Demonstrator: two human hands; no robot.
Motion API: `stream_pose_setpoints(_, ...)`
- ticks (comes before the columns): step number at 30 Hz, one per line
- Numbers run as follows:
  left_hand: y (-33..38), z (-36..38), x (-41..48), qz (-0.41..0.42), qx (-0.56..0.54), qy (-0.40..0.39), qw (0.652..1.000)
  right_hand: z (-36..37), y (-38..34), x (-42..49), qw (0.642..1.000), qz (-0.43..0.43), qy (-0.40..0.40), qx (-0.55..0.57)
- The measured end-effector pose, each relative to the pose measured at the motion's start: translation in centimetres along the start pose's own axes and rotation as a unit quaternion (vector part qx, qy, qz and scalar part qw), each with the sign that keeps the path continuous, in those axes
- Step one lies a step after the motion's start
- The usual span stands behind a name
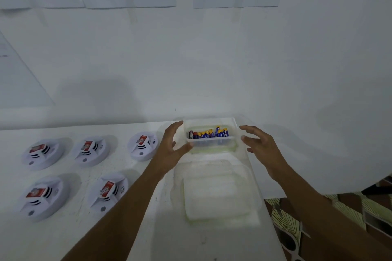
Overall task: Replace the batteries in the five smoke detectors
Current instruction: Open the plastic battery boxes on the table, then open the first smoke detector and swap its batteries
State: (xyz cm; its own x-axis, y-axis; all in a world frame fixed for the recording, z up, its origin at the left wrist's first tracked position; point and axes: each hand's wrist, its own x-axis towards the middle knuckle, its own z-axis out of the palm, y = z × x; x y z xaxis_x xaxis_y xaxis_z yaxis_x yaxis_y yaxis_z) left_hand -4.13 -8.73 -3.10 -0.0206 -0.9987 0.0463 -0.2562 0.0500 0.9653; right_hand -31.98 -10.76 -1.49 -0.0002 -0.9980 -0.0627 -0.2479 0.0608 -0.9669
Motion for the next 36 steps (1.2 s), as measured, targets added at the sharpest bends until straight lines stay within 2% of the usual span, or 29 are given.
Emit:
stream_pose_setpoints(4,-0.2,0.1,-4.1,0.009,-0.01,0.009,1.0,-0.2,0.7,-4.1,1.0,-0.025,-0.005,0.014)
stream_pose_setpoints(13,-1.8,0.9,-11.1,0.023,0.005,0.005,1.0,0.2,3.3,-10.5,0.998,-0.019,0.0,0.06)
stream_pose_setpoints(20,-1.6,1.5,-11.2,-0.003,-0.001,-0.018,1.0,1.0,3.2,-10.7,0.995,-0.021,0.008,0.099)
stream_pose_setpoints(25,-1.2,2.0,-9.1,-0.007,0.0,0.001,1.0,1.1,2.4,-8.8,0.992,-0.016,0.009,0.123)
stream_pose_setpoints(28,-1.3,2.0,-8.5,-0.008,0.014,-0.003,1.0,0.9,2.5,-7.9,0.998,-0.028,0.004,0.064)
stream_pose_setpoints(31,-0.8,1.8,-8.9,0.016,0.046,0.022,0.999,1.2,2.1,-7.8,0.997,-0.059,0.033,-0.028)
stream_pose_setpoints(33,0.0,0.9,-9.2,0.046,0.075,0.053,0.995,1.6,1.2,-8.0,0.989,-0.107,0.069,-0.074)
stream_pose_setpoints(36,0.7,-2.1,-9.7,0.098,0.16,0.083,0.979,3.0,-0.6,-8.8,0.962,-0.223,0.091,-0.132)
